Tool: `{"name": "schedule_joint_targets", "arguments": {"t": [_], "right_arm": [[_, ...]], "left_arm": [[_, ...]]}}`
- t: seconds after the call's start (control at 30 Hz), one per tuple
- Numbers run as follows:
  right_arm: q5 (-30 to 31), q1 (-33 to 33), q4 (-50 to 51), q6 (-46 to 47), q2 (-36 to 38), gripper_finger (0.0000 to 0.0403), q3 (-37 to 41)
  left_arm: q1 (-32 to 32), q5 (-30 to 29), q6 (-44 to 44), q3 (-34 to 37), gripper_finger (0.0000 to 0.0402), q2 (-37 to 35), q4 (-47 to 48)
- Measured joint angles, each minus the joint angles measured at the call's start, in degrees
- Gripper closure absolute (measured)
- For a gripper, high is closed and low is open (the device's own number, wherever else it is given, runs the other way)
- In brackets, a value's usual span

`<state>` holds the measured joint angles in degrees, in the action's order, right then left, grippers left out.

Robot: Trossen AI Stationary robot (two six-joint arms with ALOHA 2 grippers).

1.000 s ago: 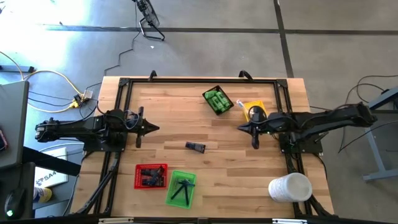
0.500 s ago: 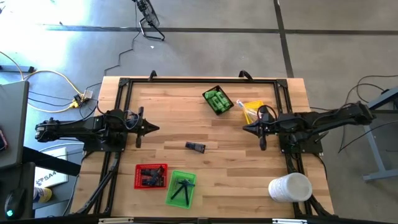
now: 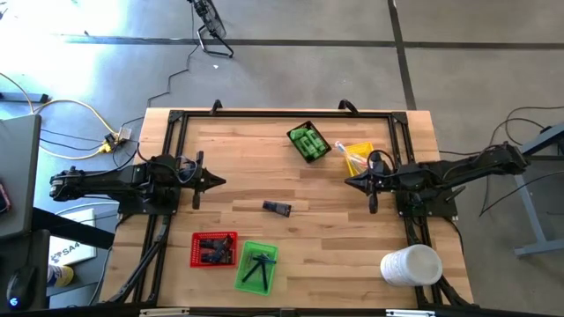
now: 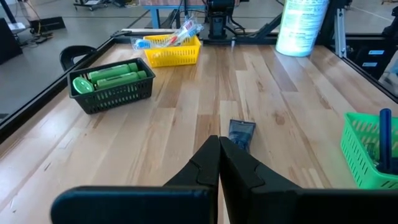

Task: Pick & Place Travel size toiletries
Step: Put the shave cream into the red bin

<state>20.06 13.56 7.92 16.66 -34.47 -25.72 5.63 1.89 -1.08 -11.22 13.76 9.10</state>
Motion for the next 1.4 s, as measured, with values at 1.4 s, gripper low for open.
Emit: {"name": "schedule_joint_targets", "arguments": {"t": [1.4], "right_arm": [[-0.7, 0.0, -2.4, -4.5, 0.2, 0.0399, 1.5]], "left_arm": [[0.0, -3.1, -7.5, -13.3, 0.0398, 34.9, -20.1]]}}
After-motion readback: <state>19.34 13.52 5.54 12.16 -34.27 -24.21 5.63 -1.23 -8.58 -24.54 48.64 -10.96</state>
